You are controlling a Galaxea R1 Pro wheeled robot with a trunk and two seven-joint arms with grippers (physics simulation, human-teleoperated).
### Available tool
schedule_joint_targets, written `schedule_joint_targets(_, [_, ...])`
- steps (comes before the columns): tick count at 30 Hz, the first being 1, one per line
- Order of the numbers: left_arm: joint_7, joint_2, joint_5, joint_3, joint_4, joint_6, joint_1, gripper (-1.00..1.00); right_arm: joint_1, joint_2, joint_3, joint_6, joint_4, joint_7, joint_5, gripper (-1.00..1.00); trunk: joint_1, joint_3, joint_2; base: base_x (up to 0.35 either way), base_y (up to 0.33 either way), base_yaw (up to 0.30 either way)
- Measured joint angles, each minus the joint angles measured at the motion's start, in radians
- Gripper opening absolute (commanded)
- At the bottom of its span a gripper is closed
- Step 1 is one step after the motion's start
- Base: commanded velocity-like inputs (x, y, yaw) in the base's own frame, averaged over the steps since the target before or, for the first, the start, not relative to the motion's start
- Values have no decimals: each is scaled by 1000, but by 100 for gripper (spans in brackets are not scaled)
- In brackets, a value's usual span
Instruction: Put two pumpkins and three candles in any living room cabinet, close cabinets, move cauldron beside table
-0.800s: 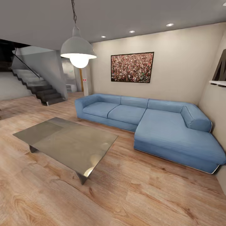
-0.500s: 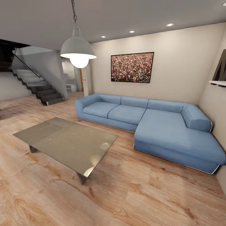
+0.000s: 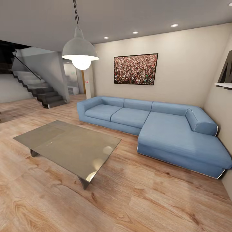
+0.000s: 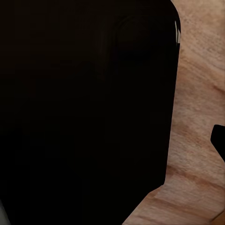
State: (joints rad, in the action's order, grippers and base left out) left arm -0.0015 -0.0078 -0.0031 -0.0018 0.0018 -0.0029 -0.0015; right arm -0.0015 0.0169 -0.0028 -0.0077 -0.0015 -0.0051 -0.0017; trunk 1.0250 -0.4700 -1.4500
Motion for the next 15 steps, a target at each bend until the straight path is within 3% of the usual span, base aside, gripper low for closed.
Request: schedule_joint_targets(15, [0, 0, 0, 1, 0, 0, 0, 100, 0, 0, 0, 0, 0, 0, -1, 100, 0, 0, 0, 0, 0, 0])
